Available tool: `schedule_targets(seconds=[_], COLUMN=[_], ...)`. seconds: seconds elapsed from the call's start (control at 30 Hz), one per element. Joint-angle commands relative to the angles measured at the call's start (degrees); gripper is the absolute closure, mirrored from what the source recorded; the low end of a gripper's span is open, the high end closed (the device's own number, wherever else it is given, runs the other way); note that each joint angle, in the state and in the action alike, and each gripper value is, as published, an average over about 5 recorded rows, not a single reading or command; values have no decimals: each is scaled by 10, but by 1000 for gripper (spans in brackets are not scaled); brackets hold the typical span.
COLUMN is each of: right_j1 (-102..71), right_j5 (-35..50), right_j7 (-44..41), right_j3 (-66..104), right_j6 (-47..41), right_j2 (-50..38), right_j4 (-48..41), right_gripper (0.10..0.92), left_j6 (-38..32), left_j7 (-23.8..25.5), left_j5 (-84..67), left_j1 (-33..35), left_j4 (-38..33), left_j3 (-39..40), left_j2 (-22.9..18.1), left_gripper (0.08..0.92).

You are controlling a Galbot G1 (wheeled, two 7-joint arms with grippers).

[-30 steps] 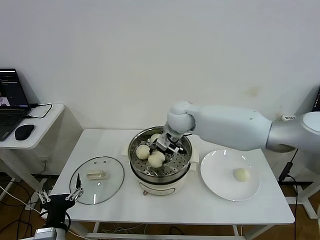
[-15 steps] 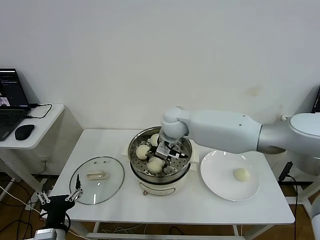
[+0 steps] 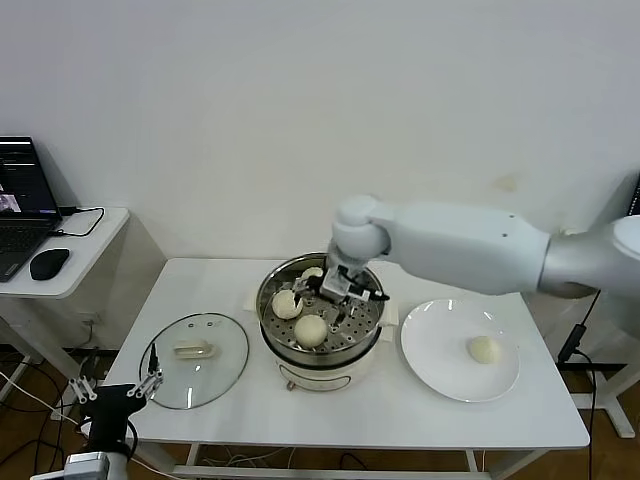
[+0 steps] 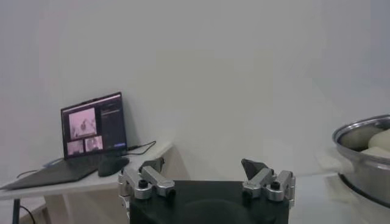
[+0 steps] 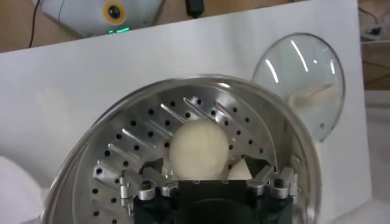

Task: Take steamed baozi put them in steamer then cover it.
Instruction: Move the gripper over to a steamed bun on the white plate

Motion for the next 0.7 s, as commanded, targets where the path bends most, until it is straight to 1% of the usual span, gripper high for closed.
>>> schedule_targets(seconds=[0.03, 0.13, 0.23, 0.4, 0.53, 0.7], right_j1=[24, 9, -23, -83, -147, -251], right_j5=[41, 61, 60, 7, -28, -69], right_j7=[-35, -45, -50, -51, -50, -45], right_j3=[42, 60, 84, 117, 169, 240], right_j6=[-158, -200, -230, -243, -239, -234], right_j2=[-141, -203, -269, -350, -387, -400], right_j4=[52, 86, 105, 104, 88, 52], right_gripper=[203, 203, 203, 203, 203, 203], left_j6=[1, 1, 1, 0, 0, 1], left_j7=[2, 2, 2, 1, 1, 2], left_j5=[-1, 0, 0, -1, -2, 0], left_j1=[-2, -5, -7, -8, -11, -14], left_j4=[0, 2, 3, 9, 12, 14], left_j3=[1, 5, 9, 11, 12, 18], left_j2=[8, 11, 14, 20, 22, 22], left_gripper=[177, 177, 177, 177, 177, 177])
